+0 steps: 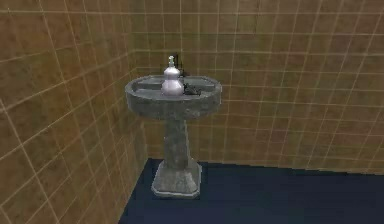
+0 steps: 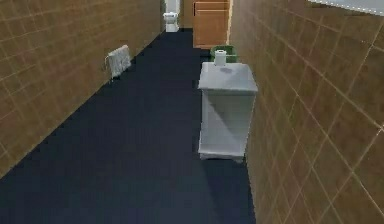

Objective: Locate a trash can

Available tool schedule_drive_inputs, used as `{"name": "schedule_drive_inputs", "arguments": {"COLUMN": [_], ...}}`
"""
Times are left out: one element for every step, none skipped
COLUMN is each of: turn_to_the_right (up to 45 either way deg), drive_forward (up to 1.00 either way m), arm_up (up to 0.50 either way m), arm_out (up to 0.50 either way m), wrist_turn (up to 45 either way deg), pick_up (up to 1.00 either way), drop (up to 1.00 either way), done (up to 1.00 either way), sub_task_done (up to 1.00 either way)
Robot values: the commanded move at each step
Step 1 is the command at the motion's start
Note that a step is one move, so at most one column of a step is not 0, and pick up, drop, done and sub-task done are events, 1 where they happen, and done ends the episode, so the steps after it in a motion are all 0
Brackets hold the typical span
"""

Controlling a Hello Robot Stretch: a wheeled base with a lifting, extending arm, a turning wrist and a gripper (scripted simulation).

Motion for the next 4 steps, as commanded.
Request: {"name": "schedule_drive_inputs", "arguments": {"turn_to_the_right": [0.0,45.0,42.0,0.0], "drive_forward": [0.2,0.0,0.0,1.0], "arm_up": [0.0,0.0,0.0,0.0], "arm_out": [0.0,0.0,0.0,0.0], "wrist_turn": [0.0,0.0,0.0,0.0], "pick_up": [0.0,0.0,0.0,0.0], "drop": [0.0,0.0,0.0,0.0], "done": [0.0,0.0,0.0,0.0], "sub_task_done": [0.0,0.0,0.0,0.0]}}
